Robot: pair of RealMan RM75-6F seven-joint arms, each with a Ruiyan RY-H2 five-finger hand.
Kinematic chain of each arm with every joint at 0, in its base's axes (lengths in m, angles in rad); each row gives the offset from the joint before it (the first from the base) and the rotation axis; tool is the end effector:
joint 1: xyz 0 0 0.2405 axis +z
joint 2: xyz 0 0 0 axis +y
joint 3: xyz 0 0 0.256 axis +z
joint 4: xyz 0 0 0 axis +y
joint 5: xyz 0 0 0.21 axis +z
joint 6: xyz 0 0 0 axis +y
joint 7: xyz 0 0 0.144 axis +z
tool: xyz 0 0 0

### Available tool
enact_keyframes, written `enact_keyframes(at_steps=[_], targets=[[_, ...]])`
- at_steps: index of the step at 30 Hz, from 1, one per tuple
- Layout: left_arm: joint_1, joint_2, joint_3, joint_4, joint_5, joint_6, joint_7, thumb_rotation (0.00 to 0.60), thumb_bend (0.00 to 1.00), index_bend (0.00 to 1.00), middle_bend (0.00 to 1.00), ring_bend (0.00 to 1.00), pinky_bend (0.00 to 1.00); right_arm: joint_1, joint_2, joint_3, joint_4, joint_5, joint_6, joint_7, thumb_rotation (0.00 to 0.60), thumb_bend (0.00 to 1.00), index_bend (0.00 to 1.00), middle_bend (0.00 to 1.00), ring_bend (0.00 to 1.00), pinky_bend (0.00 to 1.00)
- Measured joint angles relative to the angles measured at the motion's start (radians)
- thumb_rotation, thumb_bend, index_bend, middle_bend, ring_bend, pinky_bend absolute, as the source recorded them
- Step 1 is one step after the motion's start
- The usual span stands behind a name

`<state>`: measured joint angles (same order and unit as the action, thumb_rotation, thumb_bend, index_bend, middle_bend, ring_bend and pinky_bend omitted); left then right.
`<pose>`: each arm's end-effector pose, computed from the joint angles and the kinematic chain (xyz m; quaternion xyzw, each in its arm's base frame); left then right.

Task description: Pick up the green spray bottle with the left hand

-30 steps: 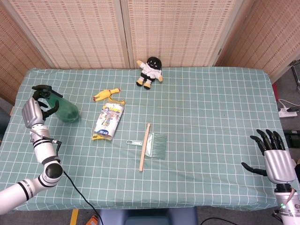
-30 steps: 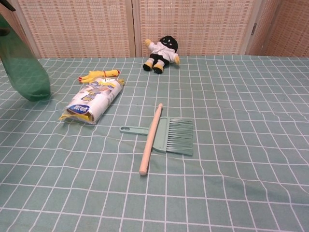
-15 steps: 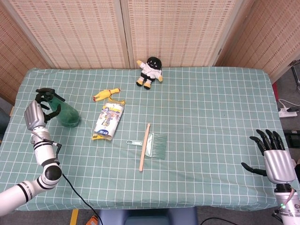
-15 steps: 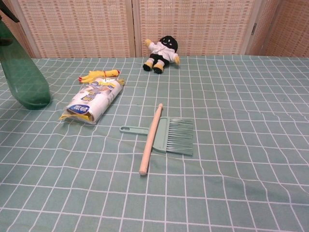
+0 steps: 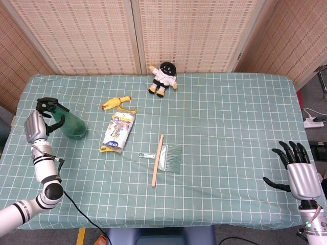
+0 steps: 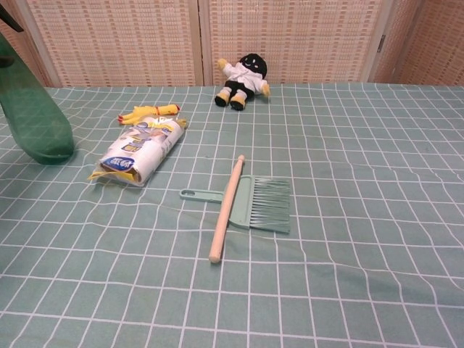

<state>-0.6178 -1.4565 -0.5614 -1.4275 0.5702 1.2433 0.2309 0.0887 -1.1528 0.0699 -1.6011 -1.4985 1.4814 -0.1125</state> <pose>-0.2347 0.3982 0.1262 -0.3324 -0.5411 -0.4685 0.6142 -0.3082 -0.1863 0.1516 0.6076 -0.3560 0.3690 0.6066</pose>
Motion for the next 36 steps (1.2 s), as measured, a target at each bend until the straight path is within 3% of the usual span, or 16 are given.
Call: enact_keyframes(at_steps=[11,25,32,36], targets=[[0.024,0.040,0.008,-0.046,-0.007,-0.033,-0.022,0.600,0.21,0.00,0.21,0.17,0.15,0.001,0.004,-0.002,-0.001,-0.003,-0.003,0.010,0.600,0.00,0.24,0.09,0.03,0.04],[0.061,0.107,0.022,-0.092,-0.001,-0.046,-0.048,0.600,0.18,0.00,0.03,0.00,0.10,0.001,0.006,-0.003,-0.003,-0.005,-0.005,0.020,0.600,0.00,0.24,0.09,0.03,0.04],[0.137,0.228,0.059,-0.206,0.002,-0.045,-0.038,0.600,0.18,0.00,0.00,0.00,0.10,0.005,0.012,-0.006,-0.004,-0.011,-0.012,0.034,0.600,0.00,0.24,0.09,0.03,0.04],[0.189,0.344,0.119,-0.307,0.010,-0.080,-0.007,0.600,0.26,0.05,0.05,0.06,0.22,0.008,0.016,-0.008,-0.007,-0.015,-0.017,0.038,0.600,0.00,0.24,0.09,0.03,0.04]])
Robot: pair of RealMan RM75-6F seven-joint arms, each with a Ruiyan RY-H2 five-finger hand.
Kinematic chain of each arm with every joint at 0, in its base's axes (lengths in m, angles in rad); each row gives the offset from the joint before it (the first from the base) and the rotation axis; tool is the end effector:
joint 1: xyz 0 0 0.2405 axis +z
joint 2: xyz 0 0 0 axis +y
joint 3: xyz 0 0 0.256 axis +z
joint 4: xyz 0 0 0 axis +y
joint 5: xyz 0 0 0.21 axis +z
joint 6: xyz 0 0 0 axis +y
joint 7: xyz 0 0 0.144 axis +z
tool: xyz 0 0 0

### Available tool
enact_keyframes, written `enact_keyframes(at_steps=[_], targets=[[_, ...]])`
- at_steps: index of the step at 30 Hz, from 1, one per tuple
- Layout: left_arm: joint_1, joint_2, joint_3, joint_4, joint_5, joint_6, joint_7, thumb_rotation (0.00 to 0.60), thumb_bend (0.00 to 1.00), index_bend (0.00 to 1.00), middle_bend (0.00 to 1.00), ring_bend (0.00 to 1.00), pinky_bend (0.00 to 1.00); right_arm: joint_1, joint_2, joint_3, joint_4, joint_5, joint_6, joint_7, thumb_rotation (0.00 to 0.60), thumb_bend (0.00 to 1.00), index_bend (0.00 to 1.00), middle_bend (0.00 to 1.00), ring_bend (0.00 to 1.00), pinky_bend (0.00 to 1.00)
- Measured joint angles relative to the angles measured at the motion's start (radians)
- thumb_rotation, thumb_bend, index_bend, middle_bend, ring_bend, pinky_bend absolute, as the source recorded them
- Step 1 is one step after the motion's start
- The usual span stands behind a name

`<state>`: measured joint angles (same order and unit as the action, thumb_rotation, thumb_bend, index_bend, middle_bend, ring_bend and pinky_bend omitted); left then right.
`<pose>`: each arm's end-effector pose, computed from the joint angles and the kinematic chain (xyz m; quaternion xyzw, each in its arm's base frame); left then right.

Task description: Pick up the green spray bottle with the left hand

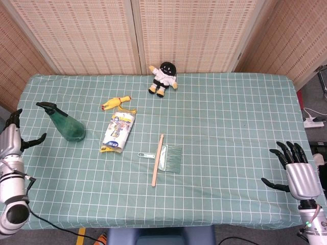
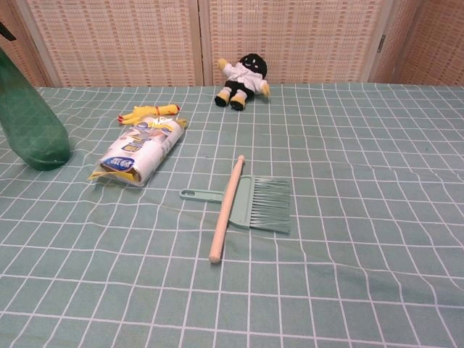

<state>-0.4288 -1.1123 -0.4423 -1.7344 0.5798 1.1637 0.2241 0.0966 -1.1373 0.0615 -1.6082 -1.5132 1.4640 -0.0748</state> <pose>-0.2749 0.3301 0.1826 -0.3943 -0.5510 -0.3859 0.6262 -0.3064 -0.1870 0.1517 0.6135 -0.3659 0.3753 0.5906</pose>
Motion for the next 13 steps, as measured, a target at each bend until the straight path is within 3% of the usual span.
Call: enact_keyframes(at_steps=[3,6,13], targets=[[0.024,0.066,0.058,-0.026,0.073,-0.035,0.006,0.600,0.31,0.19,0.20,0.20,0.34,0.005,0.000,-0.001,-0.001,-0.007,-0.003,-0.003,0.600,0.00,0.24,0.09,0.03,0.04],[0.046,0.072,0.102,0.002,0.241,-0.029,-0.009,0.600,0.33,0.33,0.31,0.28,0.39,0.007,0.000,-0.001,-0.002,-0.007,-0.006,-0.009,0.600,0.00,0.24,0.09,0.03,0.04],[0.100,0.052,0.231,0.156,0.780,0.095,-0.128,0.600,0.34,0.35,0.35,0.28,0.37,0.007,0.000,-0.002,-0.001,-0.007,-0.005,-0.004,0.600,0.00,0.24,0.09,0.03,0.04]])
